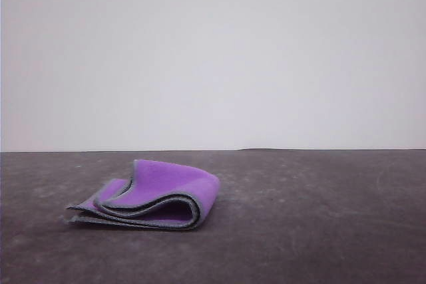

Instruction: Fold clothes

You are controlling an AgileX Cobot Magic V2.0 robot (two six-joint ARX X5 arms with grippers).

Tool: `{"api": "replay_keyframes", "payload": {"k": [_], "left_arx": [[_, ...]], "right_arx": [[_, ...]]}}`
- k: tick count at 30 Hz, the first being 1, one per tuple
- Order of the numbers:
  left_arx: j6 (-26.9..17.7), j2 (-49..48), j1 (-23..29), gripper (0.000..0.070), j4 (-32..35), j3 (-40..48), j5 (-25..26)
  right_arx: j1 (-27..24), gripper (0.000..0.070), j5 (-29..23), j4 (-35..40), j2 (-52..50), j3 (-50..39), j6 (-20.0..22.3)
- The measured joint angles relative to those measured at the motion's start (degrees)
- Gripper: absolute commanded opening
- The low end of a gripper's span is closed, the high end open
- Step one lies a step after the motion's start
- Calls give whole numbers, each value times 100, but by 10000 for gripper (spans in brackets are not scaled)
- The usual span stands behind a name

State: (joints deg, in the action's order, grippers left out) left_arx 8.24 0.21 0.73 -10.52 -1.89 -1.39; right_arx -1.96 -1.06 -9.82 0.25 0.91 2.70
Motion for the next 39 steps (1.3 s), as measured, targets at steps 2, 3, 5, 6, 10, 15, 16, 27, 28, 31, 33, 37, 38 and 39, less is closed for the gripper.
{"api": "replay_keyframes", "payload": {"k": [2, 3, 5, 6, 10, 15, 16, 27, 28, 31, 33, 37, 38, 39], "left_arx": [[1, 0, 0, 16, 0, 0, 0], [1, 0, 0, 16, 0, 0, 0], [1, 0, 0, 16, 0, 0, 0], [1, 0, 0, 16, 0, 0, 0], [1, 0, 0, 16, 0, 0, 0], [1, 0, 0, 16, 0, 0, 0], [1, 0, 0, 16, 0, 0, 0], [1, 0, 0, 16, 0, 0, 0], [1, 0, 0, 16, 0, 0, 0], [1, 0, 0, 16, 0, 0, 0], [1, 0, 0, 16, 0, 0, 0], [1, 0, 0, 16, 0, 0, 0], [1, 0, 0, 16, 0, 0, 0], [1, 0, 0, 16, 0, 0, 0]], "right_arx": [[0, 9, 0, 0, 0, 0, 0], [0, 9, 0, 1, 0, 0, 0], [0, 9, -2, 10, 0, 0, 0], [0, 9, -2, 18, 0, 0, 0], [0, 9, -3, 24, 0, 0, 0], [0, 9, -3, 24, 0, 0, 0], [0, 9, -2, 24, 0, 0, 0], [0, 9, -4, 26, 0, 0, 0], [0, 9, -4, 26, 0, 0, 0], [0, 9, -4, 26, 0, 0, 0], [0, 9, -4, 26, 0, 0, 0], [0, 9, -4, 26, 0, 0, 0], [0, 9, -4, 26, 0, 0, 0], [0, 9, -4, 26, 0, 0, 0]]}}
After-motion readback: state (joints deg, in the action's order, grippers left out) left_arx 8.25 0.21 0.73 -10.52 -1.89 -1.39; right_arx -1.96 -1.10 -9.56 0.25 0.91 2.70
